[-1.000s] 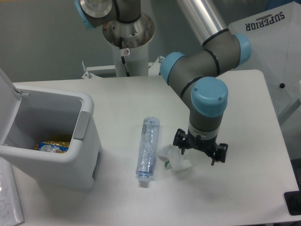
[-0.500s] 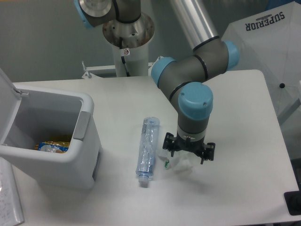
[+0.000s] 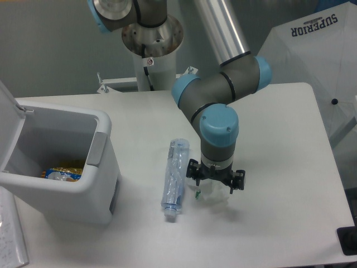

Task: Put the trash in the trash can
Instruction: 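Lower the open gripper onto the crumpled white plastic piece, then close the gripper on the crumpled white plastic piece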

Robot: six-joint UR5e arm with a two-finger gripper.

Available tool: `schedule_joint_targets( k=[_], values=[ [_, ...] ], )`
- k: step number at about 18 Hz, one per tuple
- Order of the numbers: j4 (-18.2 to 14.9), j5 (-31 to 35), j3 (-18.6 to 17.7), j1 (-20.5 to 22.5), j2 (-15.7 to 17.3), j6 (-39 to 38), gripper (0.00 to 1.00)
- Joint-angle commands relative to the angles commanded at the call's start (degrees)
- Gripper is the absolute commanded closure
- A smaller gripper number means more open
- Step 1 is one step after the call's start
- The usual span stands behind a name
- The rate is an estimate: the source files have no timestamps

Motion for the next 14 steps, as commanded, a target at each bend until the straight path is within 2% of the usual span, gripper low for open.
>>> schedule_joint_targets(
  k=[2, 5, 8, 9, 14],
  values=[
    [0.0, 0.0, 0.1, -0.4, -0.3, 0.1, 0.38],
    [0.0, -0.1, 0.1, -0.6, -0.7, 0.0, 0.63],
    [0.0, -0.1, 0.2, -0.6, -0.8, 0.1, 0.95],
    [0.0, -0.1, 0.6, -0.6, -0.7, 0.1, 1.0],
    [-0.4, -1.8, 1.1, 0.0, 0.0, -0.4, 1.0]
  ],
)
